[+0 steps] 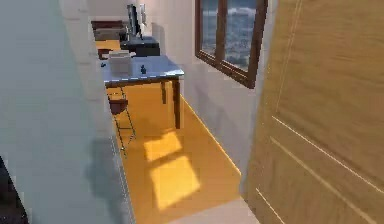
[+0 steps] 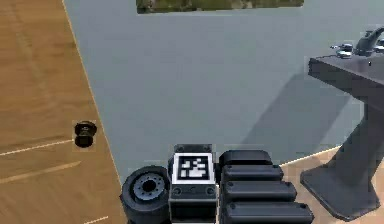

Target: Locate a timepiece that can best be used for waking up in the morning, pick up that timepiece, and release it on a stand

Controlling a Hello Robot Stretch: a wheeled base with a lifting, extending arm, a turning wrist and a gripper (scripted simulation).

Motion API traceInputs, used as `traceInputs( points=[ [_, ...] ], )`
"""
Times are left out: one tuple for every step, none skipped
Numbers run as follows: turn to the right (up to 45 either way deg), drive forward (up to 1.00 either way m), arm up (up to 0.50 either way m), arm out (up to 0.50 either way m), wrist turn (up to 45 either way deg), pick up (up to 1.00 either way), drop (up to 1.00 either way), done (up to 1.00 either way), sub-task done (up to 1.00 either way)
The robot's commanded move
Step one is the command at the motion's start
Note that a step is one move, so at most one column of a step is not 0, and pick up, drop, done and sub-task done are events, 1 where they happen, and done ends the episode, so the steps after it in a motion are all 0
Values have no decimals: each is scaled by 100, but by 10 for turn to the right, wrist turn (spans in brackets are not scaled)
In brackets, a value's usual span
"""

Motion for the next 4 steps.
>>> traceInputs(
  points=[
    [0,85,0,0,0,0,0,0,0],
    [-390,0,0,0,0,0,0,0,0],
    [0,5,0,0,0,0,0,0,0],
    [-60,0,0,0,0,0,0,0,0]
  ],
)
